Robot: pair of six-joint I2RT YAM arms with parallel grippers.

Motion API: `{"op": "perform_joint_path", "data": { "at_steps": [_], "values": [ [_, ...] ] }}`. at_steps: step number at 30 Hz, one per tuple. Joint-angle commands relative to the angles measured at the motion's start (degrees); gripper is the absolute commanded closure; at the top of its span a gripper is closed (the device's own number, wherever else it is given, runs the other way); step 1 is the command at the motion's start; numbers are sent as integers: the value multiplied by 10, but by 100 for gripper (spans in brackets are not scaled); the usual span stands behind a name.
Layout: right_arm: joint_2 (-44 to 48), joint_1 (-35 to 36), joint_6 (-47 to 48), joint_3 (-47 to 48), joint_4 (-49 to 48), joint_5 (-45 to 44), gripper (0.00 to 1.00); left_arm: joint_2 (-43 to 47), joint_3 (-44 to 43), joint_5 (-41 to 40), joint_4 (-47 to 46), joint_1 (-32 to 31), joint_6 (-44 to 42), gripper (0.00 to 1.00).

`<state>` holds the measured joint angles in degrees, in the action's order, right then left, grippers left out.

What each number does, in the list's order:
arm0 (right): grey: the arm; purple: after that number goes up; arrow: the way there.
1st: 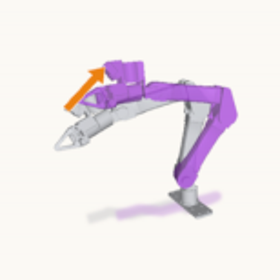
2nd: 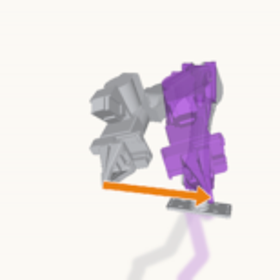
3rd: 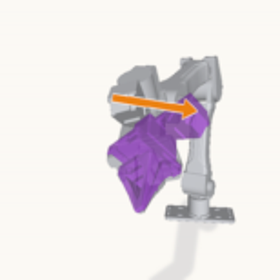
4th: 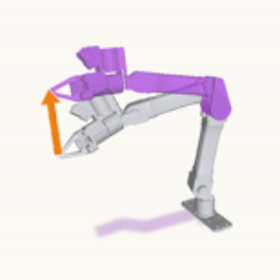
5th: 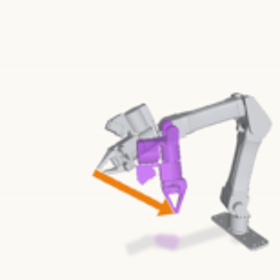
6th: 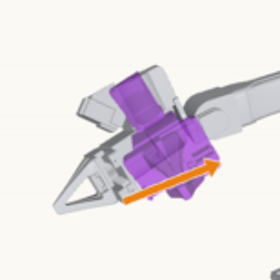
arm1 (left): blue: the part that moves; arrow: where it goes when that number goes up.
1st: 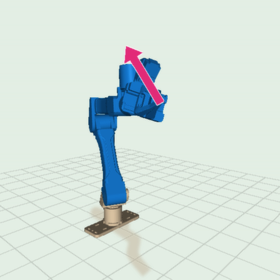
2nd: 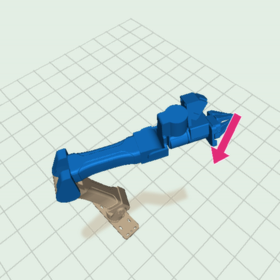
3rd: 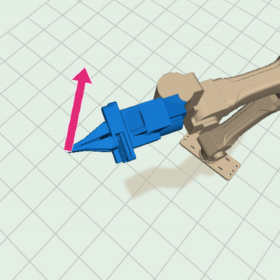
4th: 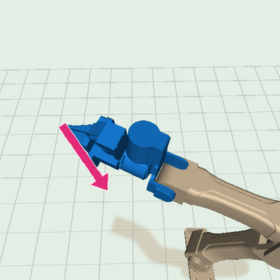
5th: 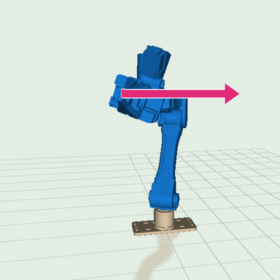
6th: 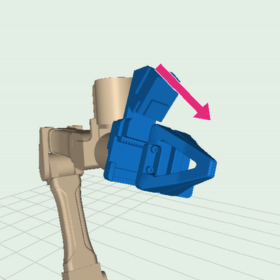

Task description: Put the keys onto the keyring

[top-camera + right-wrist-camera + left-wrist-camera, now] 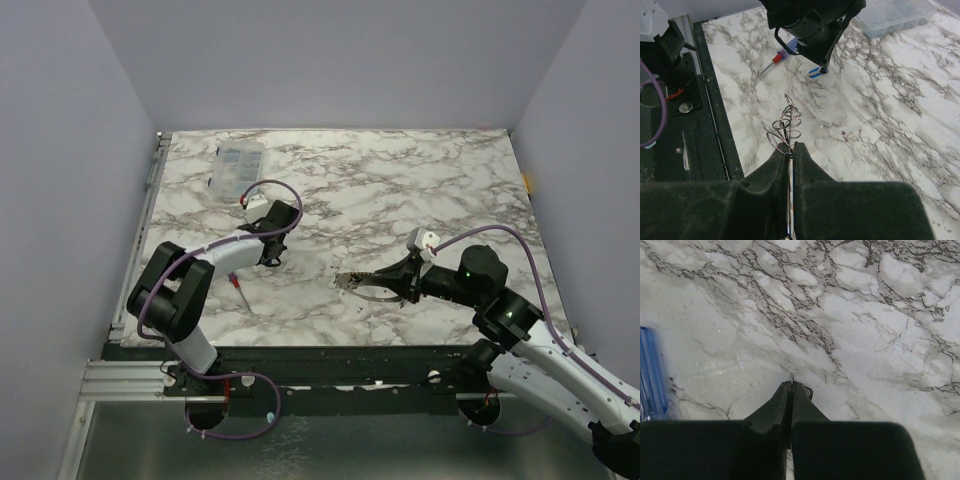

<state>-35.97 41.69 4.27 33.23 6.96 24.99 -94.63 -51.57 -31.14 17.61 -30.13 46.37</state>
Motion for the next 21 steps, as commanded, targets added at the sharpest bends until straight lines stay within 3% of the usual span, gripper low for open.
{"op": "perform_joint_path", "data": {
  "at_steps": [1, 11, 21],
  "values": [
    [0, 5, -5, 3, -20, 13, 99, 42, 17, 22, -11, -5, -45, 100],
    [-3, 4, -1, 3, -21, 8, 99, 143, 53, 91, -40, -10, -128, 100],
    [-33, 4, 5, 12, -16, 10, 99, 204, 26, 144, -49, -9, -194, 100]
  ]
}}
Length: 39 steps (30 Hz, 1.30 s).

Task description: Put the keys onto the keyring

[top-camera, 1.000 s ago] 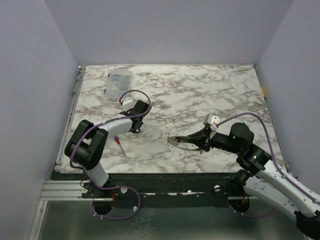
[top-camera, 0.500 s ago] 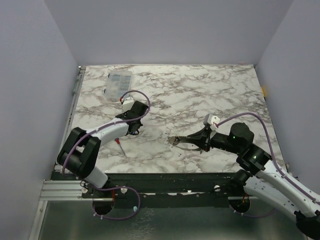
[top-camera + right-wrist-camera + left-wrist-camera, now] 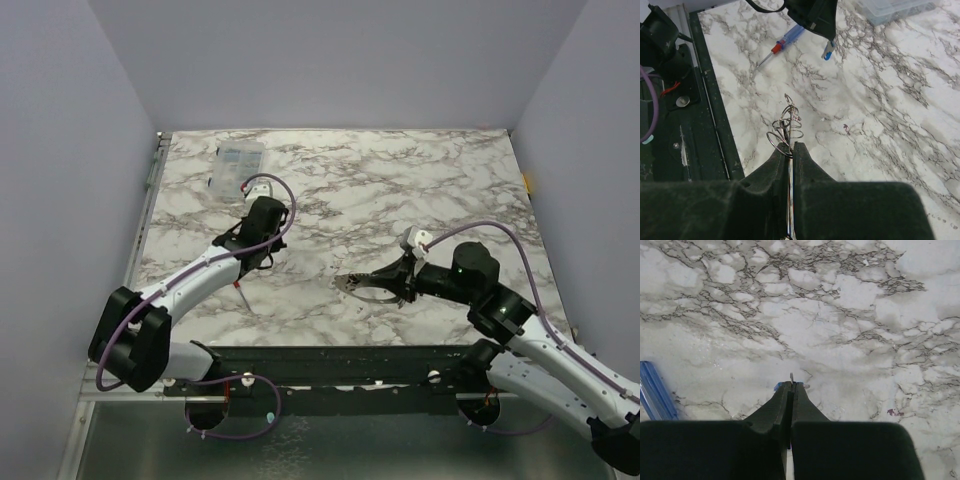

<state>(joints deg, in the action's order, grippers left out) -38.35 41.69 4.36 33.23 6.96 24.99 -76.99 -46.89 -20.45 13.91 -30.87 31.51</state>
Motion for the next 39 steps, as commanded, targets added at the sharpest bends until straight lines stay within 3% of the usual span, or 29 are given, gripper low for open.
{"op": "perform_joint_path", "data": {
  "at_steps": [1, 6, 12, 22, 32, 39],
  "values": [
    [-13, 4, 6, 14, -15, 9, 99, 34, -24, 43, -13, -2, -50, 100],
    [-26, 5, 11, 22, -13, 20, 99, 78, -34, 94, -14, -2, -99, 100],
    [-53, 4, -7, 45, -16, 72, 99, 124, -36, 249, -32, -3, -165, 100],
    [-96, 5, 0, 96, 45, 159, 99, 180, -22, 434, -58, -7, -272, 100],
    [-118, 5, -3, 132, 84, 249, 99, 283, 63, 484, -197, -24, -365, 100],
    [-124, 5, -11, 137, 78, 285, 99, 284, 72, 542, -213, -46, -443, 100]
  ]
}}
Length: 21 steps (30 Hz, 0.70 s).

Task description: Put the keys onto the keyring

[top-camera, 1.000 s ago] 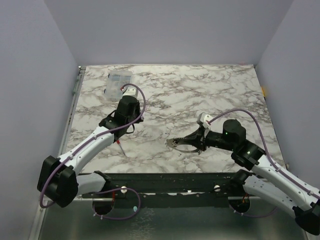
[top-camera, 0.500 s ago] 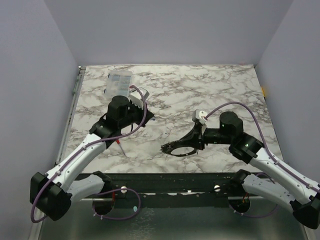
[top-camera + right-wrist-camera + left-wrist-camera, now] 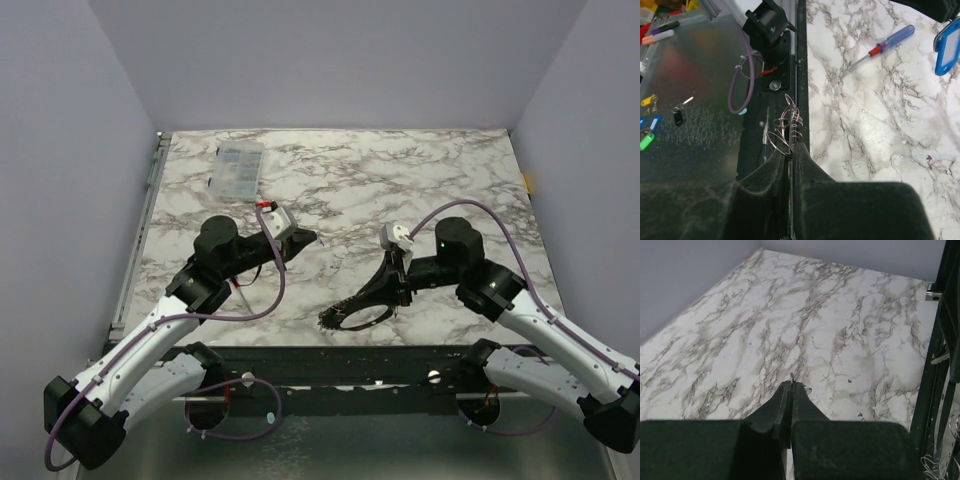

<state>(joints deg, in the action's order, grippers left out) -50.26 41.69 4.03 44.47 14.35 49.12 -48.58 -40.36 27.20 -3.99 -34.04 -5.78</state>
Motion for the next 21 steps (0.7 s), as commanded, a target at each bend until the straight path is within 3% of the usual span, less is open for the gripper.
{"op": "perform_joint_path", "data": {
  "at_steps": [1, 11, 21],
  "values": [
    [-6, 4, -6, 27, 9, 45, 99, -1, 7, 65, -36, -22, -75, 100],
    [-24, 4, -9, 45, 36, 24, 99, -36, -22, 21, -30, -121, -124, 100],
    [-32, 4, -28, 50, 33, -4, 99, -56, -42, 16, -16, -160, -126, 100]
  ]
}}
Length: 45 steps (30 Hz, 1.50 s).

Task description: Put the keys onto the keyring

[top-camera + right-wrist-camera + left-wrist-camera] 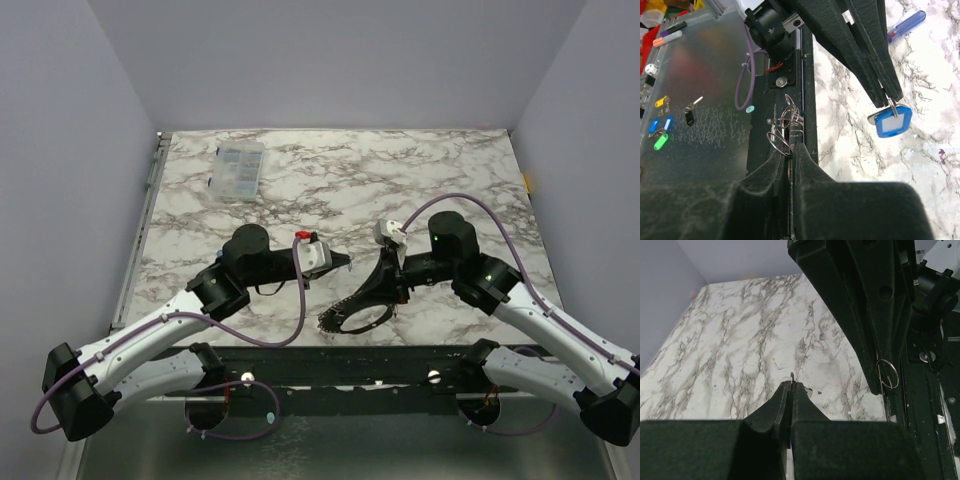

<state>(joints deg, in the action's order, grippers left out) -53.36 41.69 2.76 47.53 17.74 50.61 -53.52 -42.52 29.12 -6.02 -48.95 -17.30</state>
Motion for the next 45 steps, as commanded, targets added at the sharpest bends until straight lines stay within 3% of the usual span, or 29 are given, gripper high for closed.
{"op": "perform_joint_path", "data": {
  "at_steps": [1, 6, 45],
  "values": [
    [1, 4, -17, 19, -2, -29, 99, -8, -21, -5, 6, -14, -13, 100],
    [5, 4, -20, 26, 6, -82, 99, -7, -22, -12, 12, -28, -24, 100],
    [-22, 3, -70, 24, -13, -148, 99, 7, -26, -25, 75, -55, -86, 100]
  ]
}}
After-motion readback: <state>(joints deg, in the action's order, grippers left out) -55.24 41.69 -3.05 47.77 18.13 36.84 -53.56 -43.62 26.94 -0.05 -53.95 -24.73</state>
